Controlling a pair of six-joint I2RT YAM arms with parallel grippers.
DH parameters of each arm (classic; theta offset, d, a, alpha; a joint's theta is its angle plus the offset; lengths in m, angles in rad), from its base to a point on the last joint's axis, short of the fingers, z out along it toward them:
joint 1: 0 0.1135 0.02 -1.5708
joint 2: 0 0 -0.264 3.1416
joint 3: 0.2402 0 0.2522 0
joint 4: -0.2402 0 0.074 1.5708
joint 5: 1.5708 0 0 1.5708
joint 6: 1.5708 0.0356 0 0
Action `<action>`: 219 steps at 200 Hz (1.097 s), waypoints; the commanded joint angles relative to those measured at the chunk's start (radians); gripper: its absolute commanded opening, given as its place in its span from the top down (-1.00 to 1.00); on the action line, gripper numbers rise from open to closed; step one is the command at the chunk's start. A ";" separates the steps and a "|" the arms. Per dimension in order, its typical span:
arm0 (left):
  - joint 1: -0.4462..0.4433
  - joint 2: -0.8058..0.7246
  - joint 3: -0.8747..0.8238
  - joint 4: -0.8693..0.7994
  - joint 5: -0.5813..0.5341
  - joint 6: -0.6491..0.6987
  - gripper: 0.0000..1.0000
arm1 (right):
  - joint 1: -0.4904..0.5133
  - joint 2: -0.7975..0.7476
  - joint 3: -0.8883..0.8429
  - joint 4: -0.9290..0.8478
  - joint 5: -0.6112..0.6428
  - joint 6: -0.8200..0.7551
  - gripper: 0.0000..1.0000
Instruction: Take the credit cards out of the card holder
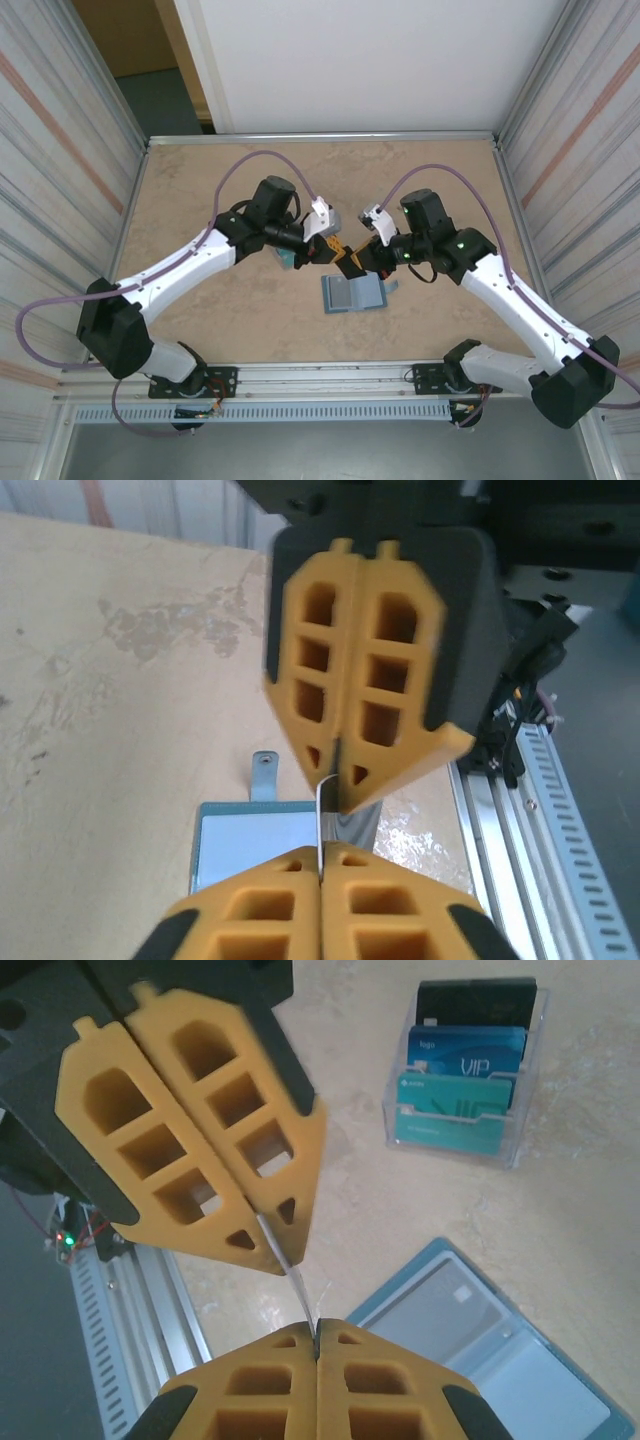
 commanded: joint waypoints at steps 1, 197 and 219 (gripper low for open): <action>-0.022 0.014 0.034 -0.038 0.025 0.030 1.00 | 0.007 0.007 0.048 0.015 -0.024 -0.023 1.00; -0.016 -0.373 -0.291 0.510 -0.450 -0.513 1.00 | -0.100 -0.469 -0.237 0.442 0.313 0.427 -0.99; -0.003 -0.401 -0.326 0.577 -0.453 -0.578 1.00 | -0.106 -0.494 -0.276 0.483 0.331 0.476 -0.99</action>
